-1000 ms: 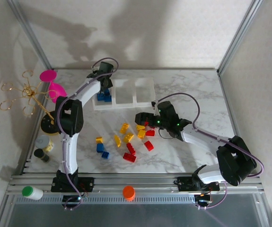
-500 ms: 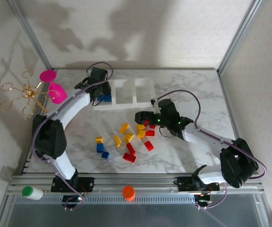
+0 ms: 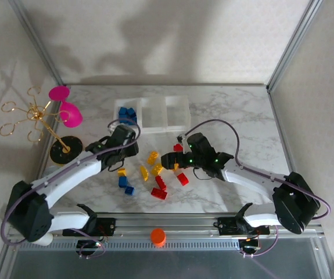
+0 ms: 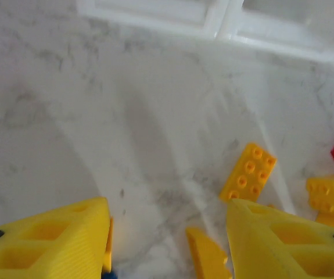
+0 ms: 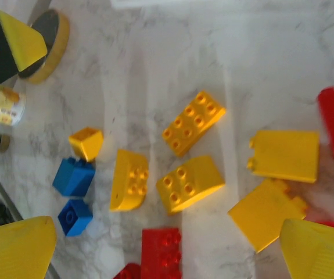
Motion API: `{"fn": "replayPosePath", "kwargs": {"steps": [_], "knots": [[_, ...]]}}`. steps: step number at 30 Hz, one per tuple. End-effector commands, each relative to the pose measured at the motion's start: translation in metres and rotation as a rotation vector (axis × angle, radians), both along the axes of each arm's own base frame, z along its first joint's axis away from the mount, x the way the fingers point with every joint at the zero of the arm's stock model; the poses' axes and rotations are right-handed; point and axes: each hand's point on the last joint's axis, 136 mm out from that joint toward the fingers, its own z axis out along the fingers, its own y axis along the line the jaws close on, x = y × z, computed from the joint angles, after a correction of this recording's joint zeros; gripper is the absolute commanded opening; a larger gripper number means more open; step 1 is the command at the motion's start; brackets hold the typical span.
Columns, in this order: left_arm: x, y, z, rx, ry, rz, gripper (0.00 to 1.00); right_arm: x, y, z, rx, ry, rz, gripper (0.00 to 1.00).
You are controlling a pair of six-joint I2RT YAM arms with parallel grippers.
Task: Sort the legos into containers by color
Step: Pick up the lego from the middle-left of the table.
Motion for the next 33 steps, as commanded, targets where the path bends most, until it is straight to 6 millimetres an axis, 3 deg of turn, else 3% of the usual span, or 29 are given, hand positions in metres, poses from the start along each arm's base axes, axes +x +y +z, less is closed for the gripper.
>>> {"fn": "replayPosePath", "kwargs": {"steps": [1,6,12,22,33], "knots": [[-0.032,0.014,-0.016,0.014,0.052,0.058,0.56,-0.014,0.003,-0.003,0.006,-0.017,0.025,0.99],[-0.068,0.022,-0.039,-0.007,0.111,0.088,0.56,-0.027,0.004,-0.015,0.011,0.009,0.019,0.99],[-0.093,0.018,-0.071,0.009,0.184,0.073,0.56,-0.025,0.004,-0.025,0.017,0.035,-0.013,0.99],[-0.086,0.020,-0.093,0.096,0.179,0.082,0.57,-0.020,0.004,-0.025,-0.004,0.028,-0.032,0.99],[-0.080,0.015,-0.099,0.117,0.180,0.067,0.39,-0.017,0.004,-0.024,-0.005,0.021,-0.047,0.99]]}}
